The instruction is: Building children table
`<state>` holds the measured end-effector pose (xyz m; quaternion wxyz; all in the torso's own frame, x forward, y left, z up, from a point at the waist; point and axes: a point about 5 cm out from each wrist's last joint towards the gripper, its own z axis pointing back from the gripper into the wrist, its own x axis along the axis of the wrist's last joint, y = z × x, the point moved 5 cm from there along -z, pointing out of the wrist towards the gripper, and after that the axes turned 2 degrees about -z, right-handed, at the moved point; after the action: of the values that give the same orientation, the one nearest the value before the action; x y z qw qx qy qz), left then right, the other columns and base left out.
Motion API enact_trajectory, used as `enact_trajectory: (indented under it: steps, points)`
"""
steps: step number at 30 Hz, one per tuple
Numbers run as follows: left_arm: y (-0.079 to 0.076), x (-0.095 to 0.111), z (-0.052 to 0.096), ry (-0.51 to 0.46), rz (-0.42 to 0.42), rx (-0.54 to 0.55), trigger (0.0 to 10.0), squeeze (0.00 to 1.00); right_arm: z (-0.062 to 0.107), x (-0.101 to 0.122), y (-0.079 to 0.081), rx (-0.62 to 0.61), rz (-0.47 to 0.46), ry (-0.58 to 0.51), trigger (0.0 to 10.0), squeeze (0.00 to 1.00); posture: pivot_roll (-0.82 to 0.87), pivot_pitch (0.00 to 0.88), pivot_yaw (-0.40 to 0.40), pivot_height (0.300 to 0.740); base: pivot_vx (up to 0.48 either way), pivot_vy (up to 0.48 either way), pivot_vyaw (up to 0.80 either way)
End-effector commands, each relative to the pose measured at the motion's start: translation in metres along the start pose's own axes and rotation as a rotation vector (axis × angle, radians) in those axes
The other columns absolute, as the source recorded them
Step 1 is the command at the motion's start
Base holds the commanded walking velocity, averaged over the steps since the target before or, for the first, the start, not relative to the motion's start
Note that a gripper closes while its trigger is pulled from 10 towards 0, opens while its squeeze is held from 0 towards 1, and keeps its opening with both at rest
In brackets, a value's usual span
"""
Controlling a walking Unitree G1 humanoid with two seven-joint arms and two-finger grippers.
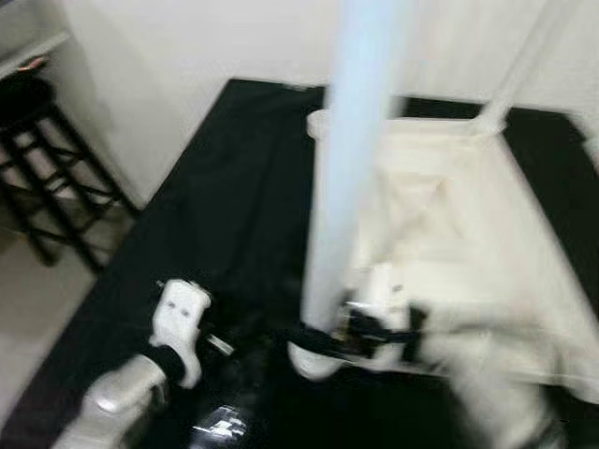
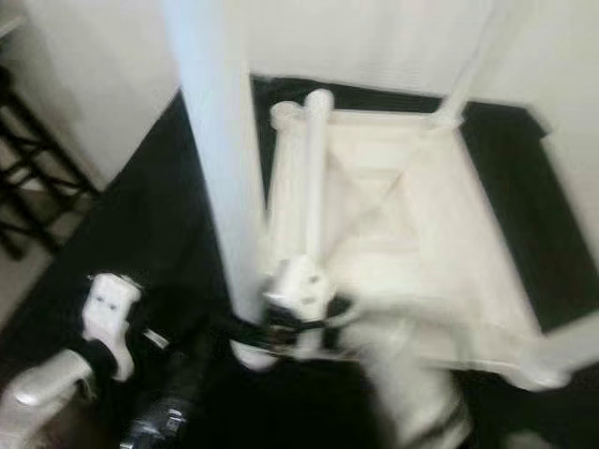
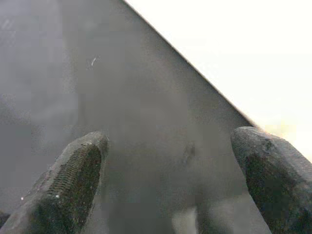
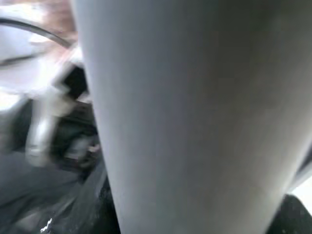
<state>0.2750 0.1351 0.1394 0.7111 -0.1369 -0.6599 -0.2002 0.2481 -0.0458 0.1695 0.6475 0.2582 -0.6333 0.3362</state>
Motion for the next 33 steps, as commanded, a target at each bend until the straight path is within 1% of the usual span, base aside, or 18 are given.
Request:
enact_trajectory:
  steps: [1, 2, 4, 6, 8, 11, 15, 18, 21, 22, 23, 24, 25, 27, 30, 31, 32, 33]
  points:
    - [0.004, -0.008, 0.002, 0.024, 0.011, 0.004, 10.0, 0.00, 0.024, -0.073, -0.037, -0.255, -0.044, 0.349, 10.0, 0.00, 0.01, 0.183, 0.003, 0.740, 0.000, 0.000, 0.00]
    - [0.004, -0.008, 0.000, 0.021, 0.011, -0.001, 10.0, 0.00, 0.022, -0.071, -0.041, -0.280, -0.002, 0.335, 10.0, 0.00, 0.01, 0.183, 0.003, 0.740, 0.000, 0.000, 0.00]
    - [0.004, -0.008, 0.000, 0.021, 0.011, -0.001, 10.0, 0.00, 0.022, -0.071, -0.041, -0.280, -0.002, 0.335, 10.0, 0.00, 0.01, 0.183, 0.003, 0.740, 0.000, 0.000, 0.00]
    - [0.002, 0.002, -0.009, -0.018, 0.007, -0.050, 10.0, 0.00, 0.012, -0.063, -0.060, -0.368, 0.011, 0.271, 10.0, 0.00, 0.00, 0.143, 0.017, 0.740, 0.000, 0.000, 0.00]
    - [0.003, 0.009, -0.013, -0.045, 0.002, -0.070, 10.0, 0.00, 0.008, -0.063, -0.064, -0.384, 0.010, 0.262, 10.0, 0.00, 0.00, 0.133, 0.017, 0.740, 0.000, 0.000, 0.00]
    - [0.005, 0.014, -0.017, -0.065, -0.004, -0.084, 10.0, 0.00, 0.005, -0.063, -0.066, -0.405, 0.009, 0.264, 10.0, 0.00, 0.00, 0.122, 0.014, 0.740, 0.000, 0.000, 0.00]
    - [0.012, 0.031, -0.024, -0.113, -0.047, -0.118, 10.0, 0.00, 0.001, -0.058, -0.069, -0.452, 0.060, 0.263, 10.0, 0.00, 0.00, 0.099, 0.017, 0.740, 0.000, 0.000, 0.00]
    - [0.012, 0.033, -0.027, -0.118, -0.058, -0.132, 10.0, 0.00, -0.001, -0.055, -0.069, -0.483, 0.062, 0.263, 10.0, 0.00, 0.00, 0.090, 0.022, 0.740, 0.000, 0.000, 0.00]
    - [0.009, 0.034, -0.029, -0.121, -0.060, -0.148, 10.0, 0.00, -0.003, -0.047, -0.073, -0.497, 0.030, 0.206, 10.0, 0.00, 0.00, 0.086, 0.026, 0.740, 0.000, 0.000, 0.00]
    - [0.008, 0.034, -0.029, -0.121, -0.060, -0.153, 10.0, 0.00, -0.004, -0.045, -0.073, -0.494, 0.022, 0.187, 10.0, 0.23, 0.00, 0.086, 0.026, 0.740, 0.000, 0.000, 0.00]
    - [0.008, 0.033, -0.030, -0.120, -0.059, -0.157, 10.0, 0.00, -0.005, -0.042, -0.075, -0.493, 0.010, 0.163, 10.0, 1.00, 0.00, 0.085, 0.028, 0.740, 0.000, 0.000, 0.00]
    - [0.008, 0.033, -0.030, -0.120, -0.059, -0.157, 10.0, 0.00, -0.005, -0.042, -0.075, -0.493, 0.010, 0.163, 10.0, 1.00, 0.00, 0.085, 0.028, 0.740, 0.000, 0.000, 0.00]
    - [0.005, 0.030, -0.030, -0.118, -0.059, -0.169, 10.0, 0.00, -0.006, -0.029, -0.079, -0.463, 0.024, 0.082, 10.0, 1.00, 0.00, 0.085, 0.031, 0.740, 0.000, 0.000, 0.00]
    - [0.004, 0.030, -0.030, -0.117, -0.057, -0.173, 10.0, 0.00, -0.006, -0.023, -0.083, -0.452, 0.024, 0.046, 10.0, 1.00, 0.00, 0.085, 0.030, 0.740, 0.000, 0.000, 0.00]
    - [0.003, 0.029, -0.031, -0.118, -0.049, -0.180, 10.0, 0.00, -0.006, -0.002, -0.084, -0.356, -0.014, -0.064, 10.0, 1.00, 0.00, 0.088, 0.032, 0.740, 0.000, 0.000, 0.00]
    - [0.003, 0.029, -0.031, -0.118, -0.049, -0.180, 10.0, 0.00, -0.006, -0.002, -0.084, -0.356, -0.014, -0.064, 10.0, 1.00, 0.00, 0.088, 0.032, 0.740, 0.000, 0.000, 0.00]
    - [0.002, 0.028, -0.031, -0.118, -0.046, -0.182, 10.0, 0.00, -0.005, 0.008, -0.082, -0.278, 0.010, -0.094, 10.0, 1.00, 0.01, 0.088, 0.033, 0.740, 0.000, 0.000, 0.00]
    - [0.002, 0.028, -0.031, -0.118, -0.046, -0.182, 10.0, 0.00, -0.005, 0.008, -0.082, -0.278, 0.010, -0.094, 10.0, 1.00, 0.01, 0.088, 0.033, 0.740, 0.000, 0.000, 0.00]
